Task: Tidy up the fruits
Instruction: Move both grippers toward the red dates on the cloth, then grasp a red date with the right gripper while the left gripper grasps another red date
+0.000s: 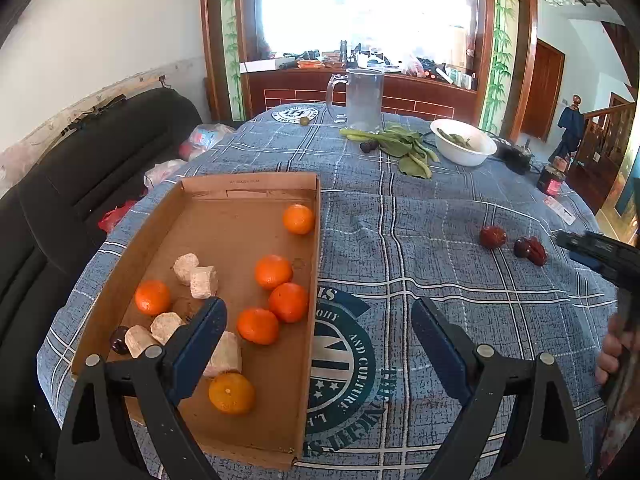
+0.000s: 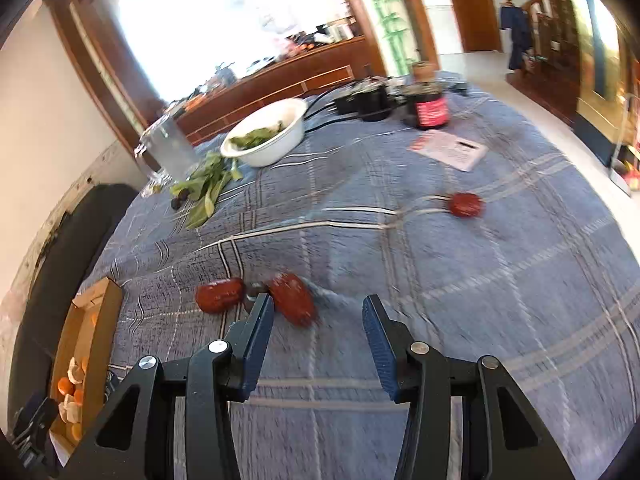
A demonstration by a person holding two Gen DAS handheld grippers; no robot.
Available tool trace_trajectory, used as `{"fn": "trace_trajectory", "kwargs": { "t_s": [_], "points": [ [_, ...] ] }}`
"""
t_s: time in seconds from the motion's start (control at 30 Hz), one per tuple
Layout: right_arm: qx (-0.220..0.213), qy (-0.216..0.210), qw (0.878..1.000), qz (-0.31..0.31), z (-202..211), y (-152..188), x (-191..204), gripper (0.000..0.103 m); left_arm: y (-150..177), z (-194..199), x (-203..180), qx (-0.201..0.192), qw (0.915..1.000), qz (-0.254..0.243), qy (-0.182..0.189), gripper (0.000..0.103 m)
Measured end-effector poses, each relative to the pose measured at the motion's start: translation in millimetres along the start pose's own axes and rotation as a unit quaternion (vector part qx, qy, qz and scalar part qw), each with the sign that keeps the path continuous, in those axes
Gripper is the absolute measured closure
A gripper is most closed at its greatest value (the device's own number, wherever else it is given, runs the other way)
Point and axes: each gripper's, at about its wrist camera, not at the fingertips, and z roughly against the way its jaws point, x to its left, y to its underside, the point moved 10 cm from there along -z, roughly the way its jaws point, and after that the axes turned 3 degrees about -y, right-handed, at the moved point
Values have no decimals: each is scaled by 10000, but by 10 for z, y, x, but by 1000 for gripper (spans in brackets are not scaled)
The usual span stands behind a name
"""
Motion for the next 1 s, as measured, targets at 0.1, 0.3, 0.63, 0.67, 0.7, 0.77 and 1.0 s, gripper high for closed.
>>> {"fn": "trace_trajectory", "kwargs": {
  "t_s": [0.1,0.3,0.63,0.67,0.7,0.77,1.0],
  "points": [
    [87,-166,9998,93,-246,-76,93,53,7,-11,2,37,10000,3,-7,10],
    [761,-1161,9901,-206,-550,85,365,52,7,-57,2,66,10000,13,18,10],
    [689,-754,9924,683,-438,283,626,52,22,-161,-185,319,9988,-8,368,10],
    [730,-659,9921,775,-481,320,646,52,4,-161,-203,325,9987,-11,398,10],
    [755,-582,9919,842,-508,350,651,52,-16,-163,-223,334,9985,-14,439,10],
    [717,-435,9919,958,-543,383,646,53,-92,-174,-292,375,9973,18,637,10],
    [641,-476,9941,735,-494,363,552,72,-378,-438,-797,813,9850,155,1511,10]
  ]
}}
